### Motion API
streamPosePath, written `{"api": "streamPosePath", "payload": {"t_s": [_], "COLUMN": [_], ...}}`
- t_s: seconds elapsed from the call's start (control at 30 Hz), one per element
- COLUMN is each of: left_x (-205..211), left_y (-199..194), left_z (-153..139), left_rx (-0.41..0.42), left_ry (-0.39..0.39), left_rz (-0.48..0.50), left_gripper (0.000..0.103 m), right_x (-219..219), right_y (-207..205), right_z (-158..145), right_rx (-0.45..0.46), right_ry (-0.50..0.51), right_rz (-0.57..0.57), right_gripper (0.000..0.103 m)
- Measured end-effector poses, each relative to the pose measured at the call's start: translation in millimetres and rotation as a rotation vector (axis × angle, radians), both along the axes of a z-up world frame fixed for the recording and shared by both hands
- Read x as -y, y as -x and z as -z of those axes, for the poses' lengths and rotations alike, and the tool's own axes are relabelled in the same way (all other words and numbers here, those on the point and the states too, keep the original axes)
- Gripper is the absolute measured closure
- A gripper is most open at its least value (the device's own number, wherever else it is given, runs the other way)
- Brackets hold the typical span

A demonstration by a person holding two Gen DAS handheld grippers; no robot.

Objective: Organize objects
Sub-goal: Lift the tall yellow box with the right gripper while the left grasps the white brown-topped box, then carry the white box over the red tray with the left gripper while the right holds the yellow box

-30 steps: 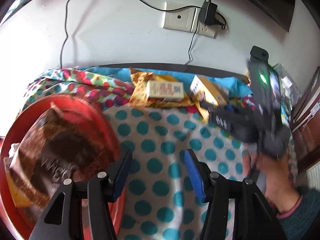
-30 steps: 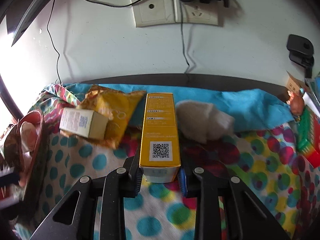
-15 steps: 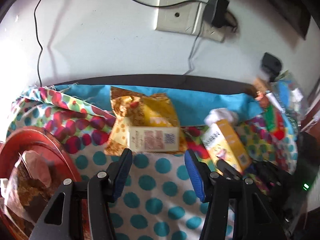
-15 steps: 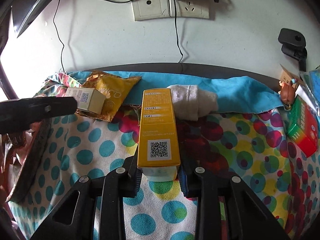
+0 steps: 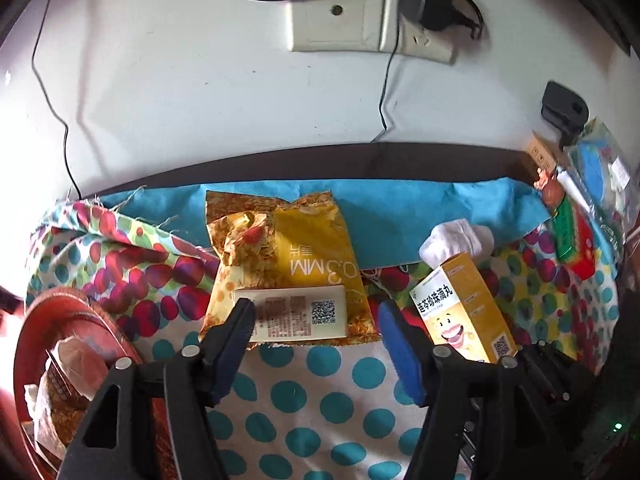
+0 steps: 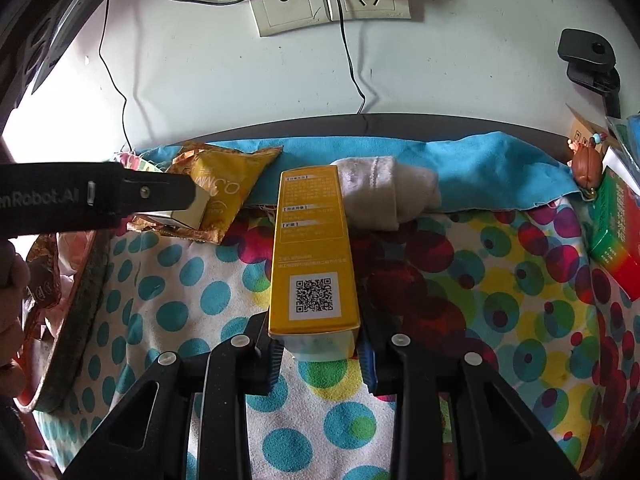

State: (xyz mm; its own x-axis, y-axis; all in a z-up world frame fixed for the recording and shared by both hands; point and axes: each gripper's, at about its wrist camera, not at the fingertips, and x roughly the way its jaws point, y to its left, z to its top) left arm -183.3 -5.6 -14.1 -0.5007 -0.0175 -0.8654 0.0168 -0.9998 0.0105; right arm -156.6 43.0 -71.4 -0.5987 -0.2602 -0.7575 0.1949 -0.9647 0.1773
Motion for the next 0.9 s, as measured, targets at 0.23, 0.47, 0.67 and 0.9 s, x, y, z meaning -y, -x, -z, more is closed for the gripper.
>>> {"api": "streamPosePath", "payload": {"t_s": [0.23, 0.47, 0.67, 0.9], "left_x": [6.0, 23.5, 27.7, 28.5], "left_y": [6.1, 17.1, 20.8, 5.0], "left_z": [3.2, 6.3, 17.2, 12.9], "left_rx": [0.006, 0.051, 0.078, 0.035], "left_ry": [0.054, 0.054, -0.002, -0.035], "left_rz": [-0.018, -0.055, -0.079, -0.078], "left_gripper": [0.031, 0.031, 0.031, 0.039], "right_x": [-2.7, -6.8, -10.7, -16.4], "right_y": [0.7, 1.3, 1.1, -1.4], "right_z": [-0.6, -1.7, -3.3, -5.5], "right_rx": [0.001, 0.003, 0.003, 0.003], "right_ry": [0.008, 0.021, 0.022, 0.022], "right_rz": [-0.004, -0.007, -0.011, -0.015], "right_gripper": [0.074, 0.073, 0.073, 0.073]}}
